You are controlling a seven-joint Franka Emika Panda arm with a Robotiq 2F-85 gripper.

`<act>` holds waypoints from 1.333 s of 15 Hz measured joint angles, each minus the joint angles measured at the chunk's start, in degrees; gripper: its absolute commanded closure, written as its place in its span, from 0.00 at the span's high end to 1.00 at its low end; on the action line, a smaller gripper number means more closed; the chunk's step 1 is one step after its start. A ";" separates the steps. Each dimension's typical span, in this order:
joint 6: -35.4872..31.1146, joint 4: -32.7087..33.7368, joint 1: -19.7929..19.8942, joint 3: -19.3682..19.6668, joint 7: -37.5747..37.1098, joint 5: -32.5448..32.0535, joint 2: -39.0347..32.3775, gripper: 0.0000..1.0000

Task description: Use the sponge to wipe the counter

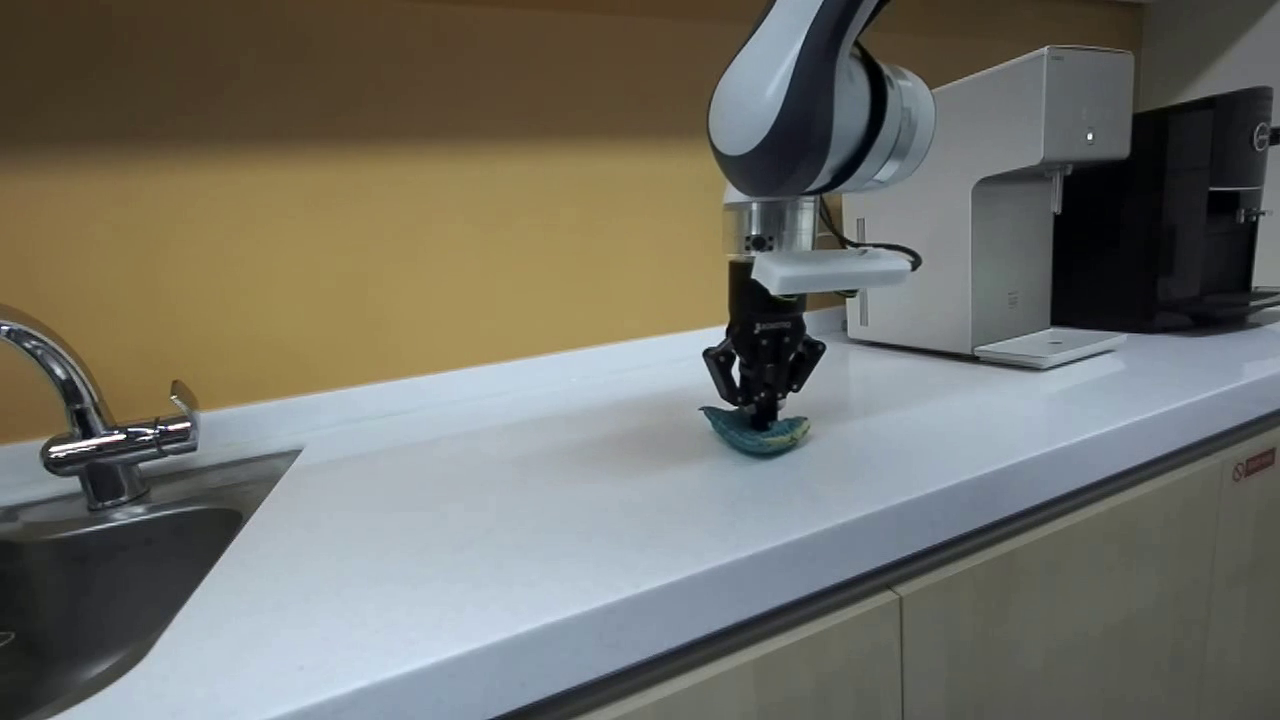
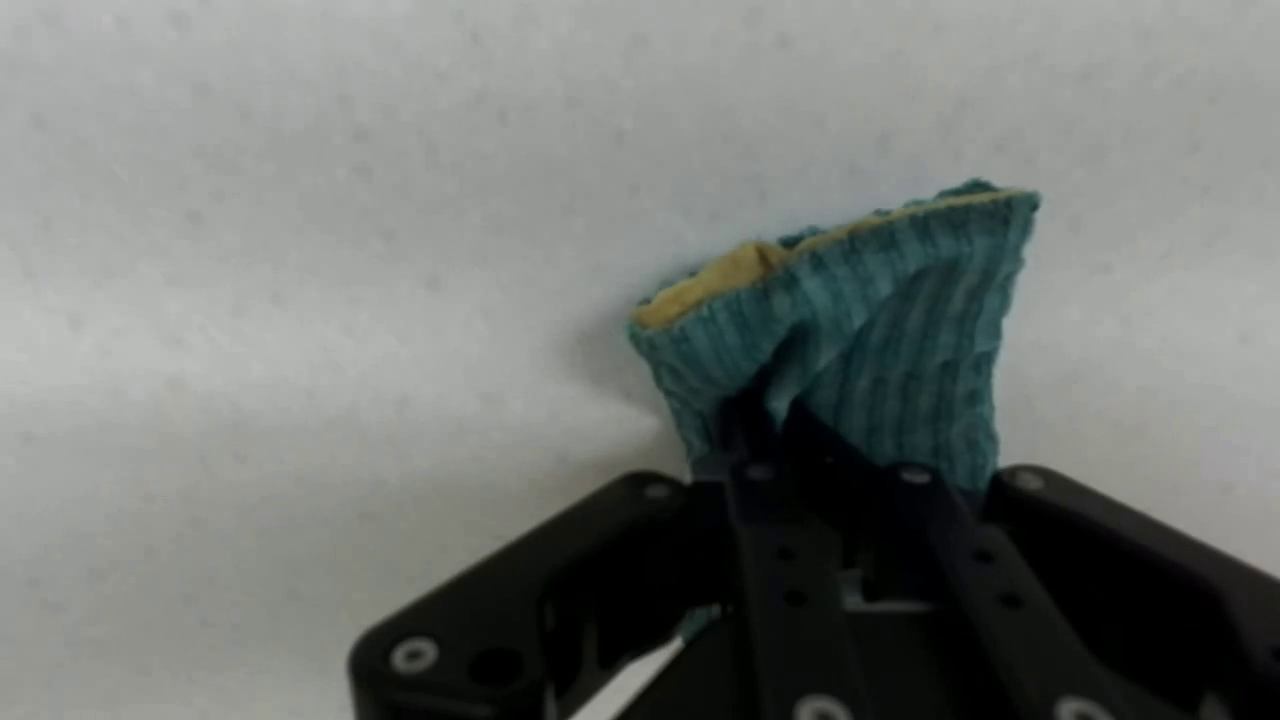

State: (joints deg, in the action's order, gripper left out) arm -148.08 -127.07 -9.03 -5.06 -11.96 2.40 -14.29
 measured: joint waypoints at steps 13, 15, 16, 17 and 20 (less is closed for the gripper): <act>-6.56 -10.22 3.91 7.45 -11.37 -11.93 6.18 0.02; -6.43 -6.78 3.71 7.56 -11.42 -12.46 3.58 0.02; -6.29 -4.71 3.34 7.52 -11.42 -12.47 2.08 0.02; -6.09 -2.48 2.78 7.44 -11.41 -12.47 0.47 0.02; -4.86 3.90 0.68 6.81 -11.27 -12.37 -3.84 0.02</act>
State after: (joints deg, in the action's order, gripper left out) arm -152.94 -123.17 -8.36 1.75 -23.23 -9.97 -18.13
